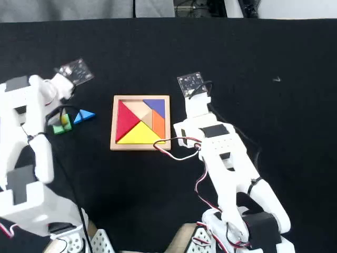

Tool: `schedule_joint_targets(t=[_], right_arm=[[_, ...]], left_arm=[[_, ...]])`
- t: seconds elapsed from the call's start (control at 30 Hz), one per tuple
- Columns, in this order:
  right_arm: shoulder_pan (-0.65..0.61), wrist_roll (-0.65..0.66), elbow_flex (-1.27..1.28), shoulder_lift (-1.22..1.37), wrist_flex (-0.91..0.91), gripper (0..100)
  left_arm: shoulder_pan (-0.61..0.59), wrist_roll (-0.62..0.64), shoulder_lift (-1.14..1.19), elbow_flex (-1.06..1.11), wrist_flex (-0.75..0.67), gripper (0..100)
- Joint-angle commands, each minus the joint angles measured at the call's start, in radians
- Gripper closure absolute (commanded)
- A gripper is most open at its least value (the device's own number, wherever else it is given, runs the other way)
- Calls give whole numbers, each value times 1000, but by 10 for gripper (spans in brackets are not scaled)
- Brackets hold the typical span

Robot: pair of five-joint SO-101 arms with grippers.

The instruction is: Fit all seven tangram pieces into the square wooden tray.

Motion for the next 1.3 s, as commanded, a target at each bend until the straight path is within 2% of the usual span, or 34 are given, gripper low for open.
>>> schedule_joint_targets(t=[0.0,0.2,0.53,0.63,0.73,0.87,1.0,1.27], right_arm=[[11,8,-10,-51,-18,983],[11,23,-8,-51,-18,983],[11,51,-5,-50,-18,983],[11,54,-5,-50,-18,983],[9,55,-5,-50,-18,983],[9,55,-5,-50,-18,983],[9,55,-5,-50,-18,983],[9,55,-7,-50,-18,983]], left_arm=[[-36,-60,84,-8,-92,695],[-28,-104,201,-67,-147,692],[-25,-123,420,-226,-124,697],[-21,-190,439,-246,-18,700],[-22,-209,439,-282,44,766],[-24,-207,439,-288,55,881],[-24,-204,439,-288,61,902],[13,-84,299,-443,399,906]])
